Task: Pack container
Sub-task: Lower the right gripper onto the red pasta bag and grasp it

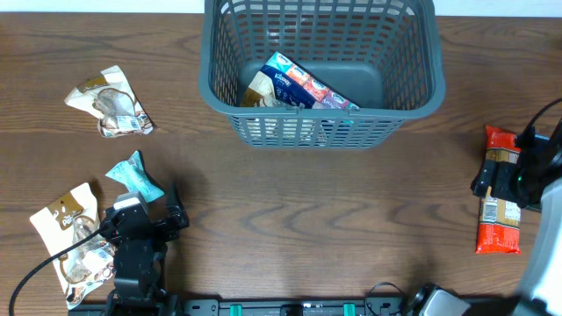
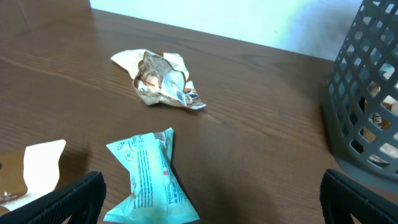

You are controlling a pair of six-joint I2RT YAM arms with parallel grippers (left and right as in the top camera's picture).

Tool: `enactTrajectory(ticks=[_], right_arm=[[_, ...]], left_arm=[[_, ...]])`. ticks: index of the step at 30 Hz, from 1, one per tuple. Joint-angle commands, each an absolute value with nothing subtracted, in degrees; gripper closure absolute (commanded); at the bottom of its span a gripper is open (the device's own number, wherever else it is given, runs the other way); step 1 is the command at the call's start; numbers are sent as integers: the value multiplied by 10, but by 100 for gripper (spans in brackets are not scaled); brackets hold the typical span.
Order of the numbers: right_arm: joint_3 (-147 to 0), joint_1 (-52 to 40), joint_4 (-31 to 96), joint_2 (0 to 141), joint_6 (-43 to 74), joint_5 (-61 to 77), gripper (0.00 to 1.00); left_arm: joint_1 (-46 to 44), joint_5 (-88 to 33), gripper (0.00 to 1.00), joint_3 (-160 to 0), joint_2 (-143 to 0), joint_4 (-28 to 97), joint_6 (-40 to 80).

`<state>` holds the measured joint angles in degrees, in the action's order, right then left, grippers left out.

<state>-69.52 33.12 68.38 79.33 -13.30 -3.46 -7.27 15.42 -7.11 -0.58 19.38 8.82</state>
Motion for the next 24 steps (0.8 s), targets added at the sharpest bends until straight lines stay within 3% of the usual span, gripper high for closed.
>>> enactTrajectory(ticks=[1, 12, 24], right_arm=[[-694, 362, 674, 843, -153, -36, 1], [-696, 426, 550, 929, -169, -24, 1], [-696, 429, 445, 1016, -202, -10, 1]], left_arm=[[-70, 155, 1, -70, -2, 205, 89], [-70, 155, 1, -70, -2, 205, 89], [-70, 155, 1, -70, -2, 205, 89]])
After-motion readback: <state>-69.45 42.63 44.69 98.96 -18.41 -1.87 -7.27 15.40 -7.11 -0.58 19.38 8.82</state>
